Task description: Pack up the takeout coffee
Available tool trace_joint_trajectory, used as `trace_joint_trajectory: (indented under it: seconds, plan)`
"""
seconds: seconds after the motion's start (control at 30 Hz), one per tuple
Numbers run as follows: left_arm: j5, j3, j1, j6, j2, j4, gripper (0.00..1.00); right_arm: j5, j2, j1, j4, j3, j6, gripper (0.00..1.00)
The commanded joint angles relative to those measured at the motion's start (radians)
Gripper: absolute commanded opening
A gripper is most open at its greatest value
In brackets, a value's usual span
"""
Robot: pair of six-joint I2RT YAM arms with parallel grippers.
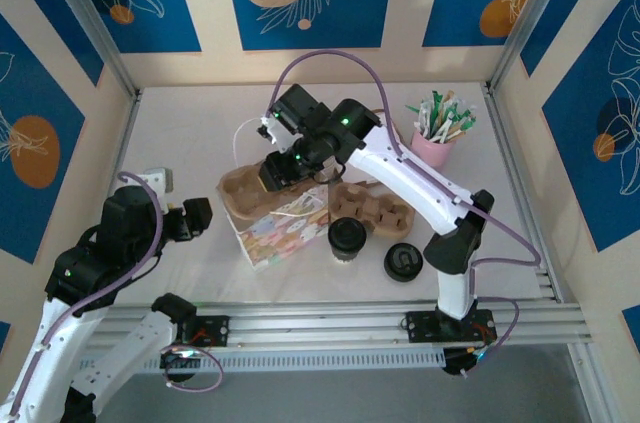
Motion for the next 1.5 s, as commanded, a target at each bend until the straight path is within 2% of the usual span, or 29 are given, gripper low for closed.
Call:
trace_joint_trajectory:
  seconds: [0.0,0.6,1.13,1.37,1.47]
  plan:
    - [-0.017,0.019,0.007,0.016,-0.008,-0.018,0.77,0.028,0.028,0.016,-0.055,0.041,-0.022,0.40]
    - [0.003,0.007,0.007,0.011,0.006,-0.013,0.78,0.083,0.067,0.032,-0.087,0.053,-0.012,0.40]
    - [0.032,-0.014,0.007,0.005,0.011,0.012,0.78,0.199,0.165,0.061,-0.197,0.164,-0.013,0.40]
    - [0.074,-0.028,0.007,-0.005,0.030,0.051,0.79,0.182,0.162,0.062,-0.188,0.153,-0.007,0.40]
    - [0.049,-0.034,0.007,-0.047,0.057,0.068,0.79,0.166,0.158,0.062,-0.180,0.152,-0.003,0.40]
